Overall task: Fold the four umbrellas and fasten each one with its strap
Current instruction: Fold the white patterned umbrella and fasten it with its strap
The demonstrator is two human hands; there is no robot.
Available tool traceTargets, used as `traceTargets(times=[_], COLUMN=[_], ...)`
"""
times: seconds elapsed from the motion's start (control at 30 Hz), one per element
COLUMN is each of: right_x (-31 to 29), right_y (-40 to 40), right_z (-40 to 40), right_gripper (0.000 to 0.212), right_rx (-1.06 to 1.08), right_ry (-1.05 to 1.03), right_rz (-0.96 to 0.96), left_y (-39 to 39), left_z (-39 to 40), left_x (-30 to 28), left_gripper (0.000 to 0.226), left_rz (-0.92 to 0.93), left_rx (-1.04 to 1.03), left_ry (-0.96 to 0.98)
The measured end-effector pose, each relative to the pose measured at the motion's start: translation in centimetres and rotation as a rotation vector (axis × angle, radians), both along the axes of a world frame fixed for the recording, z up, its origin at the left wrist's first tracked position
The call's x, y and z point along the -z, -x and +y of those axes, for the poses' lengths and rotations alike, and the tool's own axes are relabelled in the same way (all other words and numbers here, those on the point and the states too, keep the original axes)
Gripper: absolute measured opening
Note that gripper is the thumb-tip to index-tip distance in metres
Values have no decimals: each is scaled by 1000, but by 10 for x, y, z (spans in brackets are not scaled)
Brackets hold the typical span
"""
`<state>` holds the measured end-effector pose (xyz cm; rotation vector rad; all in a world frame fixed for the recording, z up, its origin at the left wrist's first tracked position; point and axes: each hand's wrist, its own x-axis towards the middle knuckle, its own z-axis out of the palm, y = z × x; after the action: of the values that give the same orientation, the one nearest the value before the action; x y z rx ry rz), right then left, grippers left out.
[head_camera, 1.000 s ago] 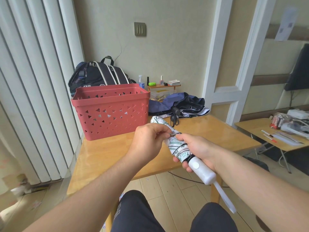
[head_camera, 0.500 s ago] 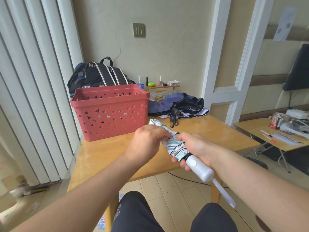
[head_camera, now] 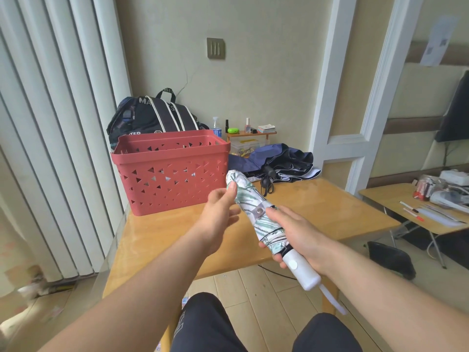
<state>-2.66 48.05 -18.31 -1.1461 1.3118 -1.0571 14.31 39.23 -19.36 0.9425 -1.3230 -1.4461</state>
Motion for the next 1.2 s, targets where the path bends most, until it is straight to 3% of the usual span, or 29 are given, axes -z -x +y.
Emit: traceTargets(times=[0.07, 0.1, 0.2, 0.33, 0.4, 0.47, 0.57, 0.67, 0.9, 1.07, 1.2], right_x=[5, 8, 17, 27, 28, 24, 10, 2, 27, 29, 32], right_y=[-6, -8, -11, -16, -19, -21, -21, -17, 15, 48, 72], right_z=[1, 2, 1, 1, -1, -9, -36, -72, -119, -142, -176], right_gripper=[28, 31, 42, 42, 53, 51, 51, 48, 42, 43, 33], right_rx=[-47, -62, -131, -120, -90, -75, -100, -152, -167, -121, -69], right_ry=[32, 37, 15, -35, -5, 69, 200, 238, 45, -161, -58], right_rz=[-40, -64, -180, -147, -88, -87, -133, -192, -366, -550, -556], left_y=[7, 10, 14, 19, 22, 23, 21, 26, 71, 125, 149], left_z=[-5, -6, -11, -8, -3, -6, -22, -55, -135, -170, -196], left_x=[-8, -13, -23, -38, -50, -66, -95, -113, -85, -65, -66], left_gripper=[75, 77, 60, 40, 40, 47, 50, 17, 16, 25, 29], left_rz=[232, 322, 430, 355, 350, 379, 339, 260, 199, 197, 202], left_rx=[180, 187, 90, 8, -5, 28, 138, 200, 358, 319, 399], left_ry=[-198, -234, -134, 84, 150, 183, 157, 127, -61, -132, -132])
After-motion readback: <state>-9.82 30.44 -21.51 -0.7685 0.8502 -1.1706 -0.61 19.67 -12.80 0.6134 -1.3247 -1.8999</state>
